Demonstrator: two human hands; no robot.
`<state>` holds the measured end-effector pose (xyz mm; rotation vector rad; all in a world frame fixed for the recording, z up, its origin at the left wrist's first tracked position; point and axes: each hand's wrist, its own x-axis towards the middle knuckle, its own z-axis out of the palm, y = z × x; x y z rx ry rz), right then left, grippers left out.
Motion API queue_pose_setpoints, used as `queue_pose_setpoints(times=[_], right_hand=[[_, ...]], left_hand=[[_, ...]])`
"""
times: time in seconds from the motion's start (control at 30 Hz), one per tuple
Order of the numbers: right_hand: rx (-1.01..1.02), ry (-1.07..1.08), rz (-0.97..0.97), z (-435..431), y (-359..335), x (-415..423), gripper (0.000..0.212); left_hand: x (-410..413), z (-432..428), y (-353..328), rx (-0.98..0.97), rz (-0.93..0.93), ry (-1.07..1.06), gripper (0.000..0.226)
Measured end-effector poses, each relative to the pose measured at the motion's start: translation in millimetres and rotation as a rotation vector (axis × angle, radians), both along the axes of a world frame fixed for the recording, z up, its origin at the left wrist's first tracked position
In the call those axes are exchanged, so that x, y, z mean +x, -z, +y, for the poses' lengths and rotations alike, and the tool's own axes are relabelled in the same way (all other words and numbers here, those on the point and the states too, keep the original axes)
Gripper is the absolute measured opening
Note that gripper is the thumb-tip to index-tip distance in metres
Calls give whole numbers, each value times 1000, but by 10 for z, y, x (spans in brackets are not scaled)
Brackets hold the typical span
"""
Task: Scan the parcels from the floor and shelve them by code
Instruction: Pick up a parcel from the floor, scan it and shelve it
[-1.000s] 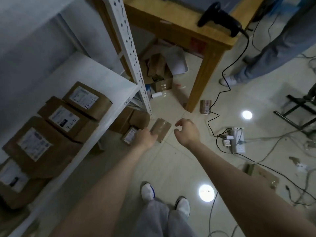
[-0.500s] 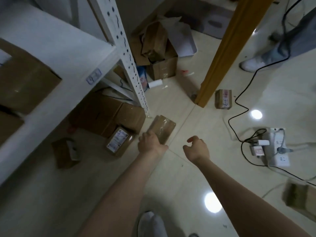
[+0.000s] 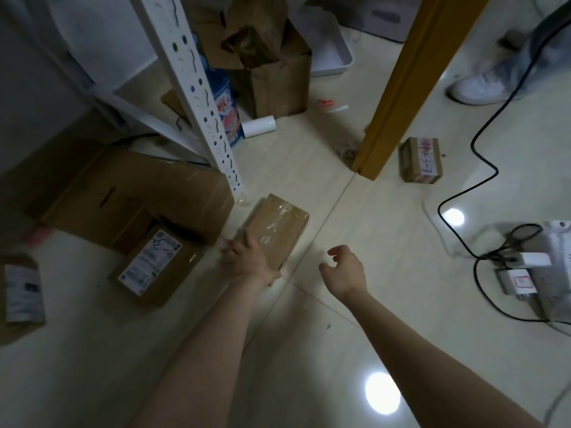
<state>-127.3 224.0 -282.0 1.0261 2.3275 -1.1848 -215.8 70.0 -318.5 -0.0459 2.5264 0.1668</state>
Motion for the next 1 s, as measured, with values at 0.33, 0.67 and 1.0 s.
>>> queue_pose_setpoints(times=[0.33,0.67,1.0], right_hand=[[-74,237,33,104,-1196,289,38],[-303,609,156,-94,-4283,405,49],[-707,696,306,-449,-6686,780,60]], left_hand=[[473,40,-1154,620,-277,-513,87],[896,-180,-4347,1265,-890,-1157,64],[1286,-465,-6790,1522,-1202,-1052,62]])
